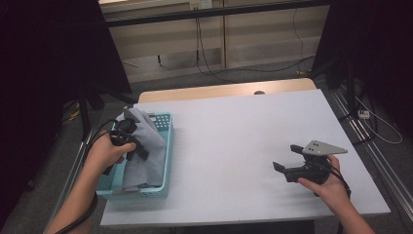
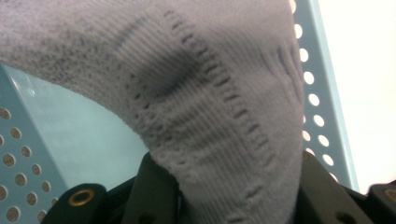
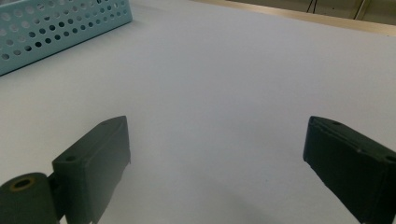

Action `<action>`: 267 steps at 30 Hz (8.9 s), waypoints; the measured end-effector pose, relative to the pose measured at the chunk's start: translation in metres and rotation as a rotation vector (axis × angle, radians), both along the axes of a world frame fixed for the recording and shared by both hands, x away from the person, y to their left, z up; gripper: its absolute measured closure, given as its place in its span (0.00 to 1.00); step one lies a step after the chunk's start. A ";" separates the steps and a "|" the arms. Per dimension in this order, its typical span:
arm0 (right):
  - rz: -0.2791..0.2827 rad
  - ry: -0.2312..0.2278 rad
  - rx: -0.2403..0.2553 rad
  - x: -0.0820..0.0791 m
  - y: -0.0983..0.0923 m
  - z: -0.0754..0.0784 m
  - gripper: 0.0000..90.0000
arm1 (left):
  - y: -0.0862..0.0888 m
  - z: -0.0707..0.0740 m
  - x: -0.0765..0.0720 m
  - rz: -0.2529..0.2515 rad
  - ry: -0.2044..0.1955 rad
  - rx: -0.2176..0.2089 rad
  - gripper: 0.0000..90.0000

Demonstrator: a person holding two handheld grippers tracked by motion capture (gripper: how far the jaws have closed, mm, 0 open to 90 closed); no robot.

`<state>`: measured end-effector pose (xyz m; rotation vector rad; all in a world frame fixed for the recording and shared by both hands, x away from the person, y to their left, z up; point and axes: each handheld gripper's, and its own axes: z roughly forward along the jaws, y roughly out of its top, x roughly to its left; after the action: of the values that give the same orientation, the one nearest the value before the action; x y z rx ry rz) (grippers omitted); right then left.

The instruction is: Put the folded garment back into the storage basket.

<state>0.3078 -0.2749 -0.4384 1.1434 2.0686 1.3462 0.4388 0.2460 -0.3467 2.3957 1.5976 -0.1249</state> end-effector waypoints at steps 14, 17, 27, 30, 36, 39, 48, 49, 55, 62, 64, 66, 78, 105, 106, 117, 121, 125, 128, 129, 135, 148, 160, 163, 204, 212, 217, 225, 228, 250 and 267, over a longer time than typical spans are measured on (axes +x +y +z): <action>0.001 0.002 0.001 0.000 0.000 0.000 0.08 | 0.001 -0.004 -0.001 0.002 0.002 -0.001 0.75; 0.000 0.003 0.001 0.000 0.000 0.000 0.08 | 0.005 -0.007 -0.002 0.011 0.001 -0.005 0.68; 0.002 -0.001 -0.001 0.000 0.001 0.000 0.08 | 0.018 -0.012 -0.001 0.051 -0.014 -0.011 0.41; 0.002 -0.002 -0.001 0.000 0.001 0.000 0.08 | 0.021 -0.010 -0.001 0.053 -0.019 -0.001 0.38; 0.002 -0.002 -0.001 0.000 0.001 0.000 0.08 | 0.028 -0.006 -0.001 0.068 -0.025 -0.005 0.33; 0.001 -0.004 -0.001 0.000 0.001 0.000 0.08 | 0.029 -0.007 -0.001 0.079 -0.034 -0.005 0.33; 0.000 -0.004 -0.001 0.000 0.001 0.000 0.08 | 0.033 -0.006 0.001 0.080 -0.034 0.006 0.33; 0.000 -0.004 -0.001 0.000 0.001 0.000 0.08 | 0.034 -0.006 0.001 0.081 -0.033 0.008 0.32; 0.003 -0.004 -0.002 0.000 0.001 0.000 0.08 | 0.037 -0.005 0.001 0.097 -0.038 0.011 0.32; 0.002 -0.005 -0.002 0.000 0.001 0.001 0.08 | 0.039 -0.003 0.001 0.102 -0.050 0.011 0.32; 0.003 -0.004 -0.003 0.000 0.001 0.001 0.08 | 0.040 -0.002 0.001 0.099 -0.047 0.011 0.32; 0.004 -0.005 -0.003 0.000 0.001 0.001 0.08 | 0.041 0.000 0.002 0.105 -0.054 0.013 0.32; 0.006 -0.004 -0.003 0.000 0.002 0.000 0.08 | 0.041 0.003 0.002 0.110 -0.058 0.021 0.32; 0.008 -0.005 -0.002 0.000 0.002 0.001 0.08 | 0.037 -0.009 0.011 0.156 -0.180 -0.062 0.79; 0.007 -0.005 -0.002 0.000 0.002 0.001 0.08 | 0.038 -0.011 0.012 0.153 -0.188 -0.071 0.80; 0.008 -0.006 -0.003 0.000 0.002 0.001 0.08 | 0.051 -0.052 0.015 0.234 -0.129 -0.063 0.96; 0.009 -0.005 -0.006 0.000 0.002 0.000 0.08 | 0.053 -0.062 0.012 0.237 -0.108 -0.052 1.00; 0.009 -0.005 -0.006 0.000 0.003 0.000 0.08 | 0.054 -0.063 0.010 0.230 -0.101 -0.049 1.00; 0.010 -0.008 -0.006 0.000 0.003 0.001 0.08 | 0.051 -0.060 0.009 0.225 -0.105 -0.035 1.00; 0.010 -0.010 -0.007 0.000 0.003 0.001 0.08 | 0.051 -0.058 0.010 0.228 -0.105 -0.037 1.00; 0.008 -0.008 -0.004 0.000 0.002 0.001 0.08 | 0.052 -0.038 0.014 0.231 -0.148 -0.084 0.99; 0.011 -0.007 -0.004 0.000 0.002 0.001 0.08 | 0.043 -0.048 0.031 0.276 -0.192 -0.084 1.00; 0.014 -0.008 -0.003 0.001 0.003 0.002 0.08 | 0.042 -0.033 0.034 0.262 -0.210 -0.067 1.00; 0.015 -0.010 -0.004 0.001 0.003 0.001 0.08 | 0.043 -0.024 0.038 0.268 -0.242 -0.071 1.00; 0.046 0.015 -0.014 0.006 0.013 -0.005 0.08 | 0.025 -0.080 0.091 0.334 -0.278 -0.056 1.00; 0.044 0.011 -0.011 0.007 0.012 -0.004 0.08 | 0.035 -0.061 0.083 0.339 -0.288 -0.049 1.00; 0.059 0.012 -0.010 0.010 0.016 -0.004 0.08 | 0.047 -0.054 0.082 0.363 -0.308 -0.033 1.00; 0.073 0.018 -0.012 0.013 0.022 -0.005 0.08 | 0.050 -0.064 0.090 0.392 -0.338 -0.051 1.00; 0.077 0.019 -0.013 0.013 0.022 -0.006 0.08 | 0.047 -0.073 0.093 0.396 -0.326 -0.055 1.00; 0.073 0.018 -0.017 0.014 0.022 -0.005 0.08 | 0.046 -0.057 0.086 0.359 -0.317 -0.065 0.96; 0.044 0.020 -0.010 0.014 0.015 -0.005 0.08 | 0.025 -0.029 0.073 0.253 -0.304 -0.145 0.67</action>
<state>0.3222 -0.2604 -0.4438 1.1179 2.1236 1.3482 0.5122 0.2711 -0.3752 1.9744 1.6635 0.1590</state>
